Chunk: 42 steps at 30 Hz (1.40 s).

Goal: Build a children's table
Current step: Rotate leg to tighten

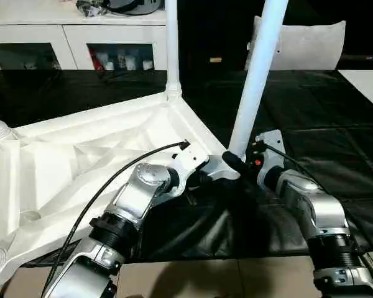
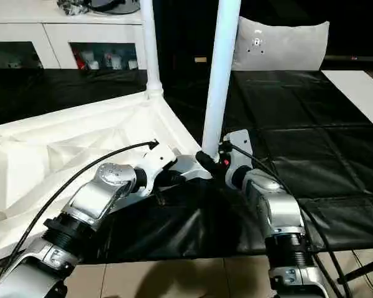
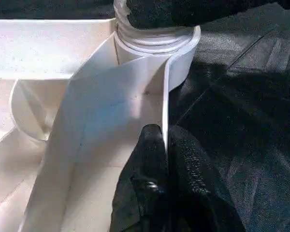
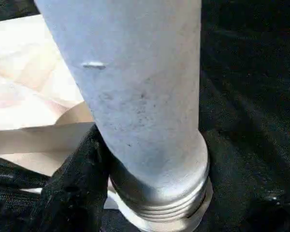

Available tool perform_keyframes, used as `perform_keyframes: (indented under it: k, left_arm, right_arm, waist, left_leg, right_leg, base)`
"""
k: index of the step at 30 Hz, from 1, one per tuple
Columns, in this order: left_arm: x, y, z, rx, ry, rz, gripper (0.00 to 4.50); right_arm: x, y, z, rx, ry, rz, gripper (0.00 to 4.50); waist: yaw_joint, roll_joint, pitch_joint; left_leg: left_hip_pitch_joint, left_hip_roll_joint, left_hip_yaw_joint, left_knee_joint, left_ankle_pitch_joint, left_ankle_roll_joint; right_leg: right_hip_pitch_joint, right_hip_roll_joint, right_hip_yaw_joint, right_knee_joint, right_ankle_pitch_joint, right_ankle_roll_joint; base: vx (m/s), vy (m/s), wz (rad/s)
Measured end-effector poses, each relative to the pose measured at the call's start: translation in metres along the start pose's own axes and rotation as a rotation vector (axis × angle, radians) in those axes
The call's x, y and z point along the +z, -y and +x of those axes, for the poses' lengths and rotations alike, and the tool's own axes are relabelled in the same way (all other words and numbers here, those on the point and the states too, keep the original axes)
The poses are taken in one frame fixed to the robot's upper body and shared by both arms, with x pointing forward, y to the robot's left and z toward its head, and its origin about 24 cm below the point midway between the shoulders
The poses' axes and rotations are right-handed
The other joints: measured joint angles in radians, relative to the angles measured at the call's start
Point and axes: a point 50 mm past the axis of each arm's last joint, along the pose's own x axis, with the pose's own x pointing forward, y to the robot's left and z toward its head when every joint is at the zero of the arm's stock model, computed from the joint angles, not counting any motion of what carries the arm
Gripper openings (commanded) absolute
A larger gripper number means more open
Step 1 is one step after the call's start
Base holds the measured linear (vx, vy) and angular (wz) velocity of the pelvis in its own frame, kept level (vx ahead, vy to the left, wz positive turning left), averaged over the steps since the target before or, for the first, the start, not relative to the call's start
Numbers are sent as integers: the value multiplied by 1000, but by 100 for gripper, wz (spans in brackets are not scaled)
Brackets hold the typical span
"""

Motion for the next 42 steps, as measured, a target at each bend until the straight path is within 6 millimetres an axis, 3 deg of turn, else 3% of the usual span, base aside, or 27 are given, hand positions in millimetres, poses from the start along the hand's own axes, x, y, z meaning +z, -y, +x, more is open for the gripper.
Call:
perform_keyframes:
  k: [3,4,6,13,21,29,30,42]
  left_arm:
    - [0,0,0,1,1,6,0]
    - [0,0,0,0,2,10,0]
    - [0,0,-1,-2,4,23,0]
    - [-6,-7,-12,-49,-4,104,0]
    - [-21,-12,-39,-226,-27,193,0]
    - [-25,-6,-50,-391,-39,244,0]
    - [-26,-6,-51,-411,-44,257,0]
    - [-26,-4,-52,-448,-37,276,0]
  right_arm:
    - [0,1,-1,3,-8,-12,335]
    - [0,2,-1,7,-11,-17,371]
    - [0,2,-3,31,-17,-34,373]
    - [-2,12,-18,172,-62,-104,442]
    - [9,23,-40,335,-89,-195,442]
    - [9,14,-50,557,-106,-248,442]
    - [10,12,-51,583,-101,-247,417]
    - [6,3,-51,703,-116,-228,319]
  waist:
    - [-1,0,0]
    - [0,0,0]
    - [0,0,0]
    - [3,5,3]
    - [13,4,4]
    - [43,3,5]
    - [46,3,5]
    - [57,3,5]
  left_leg:
    - [0,0,0,0,0,0]
    - [0,0,0,0,0,0]
    - [0,0,0,-1,0,0]
    - [-1,1,0,-1,0,0]
    - [-2,1,0,-1,0,0]
    - [0,1,0,2,-1,1]
    - [0,1,0,2,-1,1]
    - [0,1,0,4,-1,1]
  right_leg:
    - [0,0,0,0,0,0]
    - [0,0,0,0,0,0]
    - [0,0,0,0,0,0]
    - [-1,1,-1,0,0,0]
    - [-2,1,-2,0,0,-1]
    - [-2,0,-2,0,0,-1]
    - [-2,0,-2,1,0,-1]
    - [-1,-1,-2,1,0,-1]
  base:
    - [0,0,0]
    - [0,0,0]
    - [0,0,0]
    - [0,0,0]
    - [0,0,0]
    - [0,0,0]
    - [0,0,0]
    - [0,0,0]
